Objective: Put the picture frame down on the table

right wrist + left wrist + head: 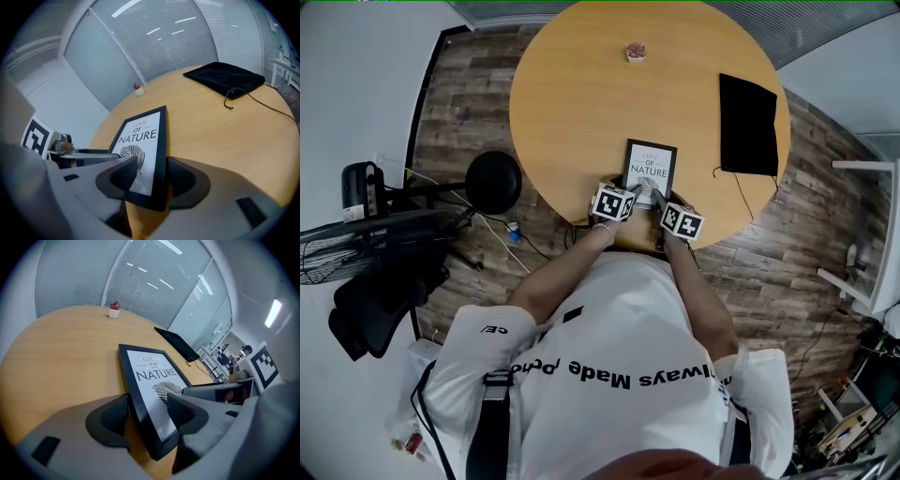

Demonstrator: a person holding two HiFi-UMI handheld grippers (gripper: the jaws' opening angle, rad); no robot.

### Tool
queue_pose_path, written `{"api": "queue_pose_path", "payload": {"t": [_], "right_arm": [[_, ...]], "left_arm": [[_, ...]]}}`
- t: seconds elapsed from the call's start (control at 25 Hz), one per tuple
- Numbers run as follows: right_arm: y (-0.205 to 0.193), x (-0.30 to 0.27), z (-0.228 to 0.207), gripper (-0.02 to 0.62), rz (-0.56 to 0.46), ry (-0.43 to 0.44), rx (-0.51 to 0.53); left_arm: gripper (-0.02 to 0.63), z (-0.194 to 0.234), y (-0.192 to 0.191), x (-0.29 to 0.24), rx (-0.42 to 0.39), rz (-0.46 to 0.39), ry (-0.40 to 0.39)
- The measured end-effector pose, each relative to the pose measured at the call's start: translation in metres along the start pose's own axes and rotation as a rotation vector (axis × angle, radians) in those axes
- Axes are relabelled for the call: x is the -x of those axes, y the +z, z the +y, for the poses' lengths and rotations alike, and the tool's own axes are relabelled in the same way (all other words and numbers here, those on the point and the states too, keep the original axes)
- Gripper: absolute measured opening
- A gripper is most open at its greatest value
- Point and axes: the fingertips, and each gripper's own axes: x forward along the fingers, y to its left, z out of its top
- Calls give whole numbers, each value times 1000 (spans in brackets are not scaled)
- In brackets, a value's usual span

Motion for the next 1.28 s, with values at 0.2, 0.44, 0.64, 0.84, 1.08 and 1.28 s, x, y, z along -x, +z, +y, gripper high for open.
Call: {"api": "queue_pose_path", "payload": {"t": [0.2,0.44,0.64,0.84,1.08,1.28], "right_arm": [[-1,0,-2,209,6,-9,10],[-1,1,-1,209,11,-20,26],[-4,0,-1,209,21,-25,40],[-4,0,-1,210,21,-26,44],[-3,1,-2,213,22,-26,52],[-3,1,0,218,26,-28,59]], "left_arm": [[238,-1,-2,-3,-12,14,11],[238,-2,-2,-2,-34,21,19],[238,-1,-3,-4,-54,28,24],[238,0,-4,-6,-69,35,27],[238,1,-3,-8,-106,41,51],[238,0,-2,-6,-110,49,55]]}}
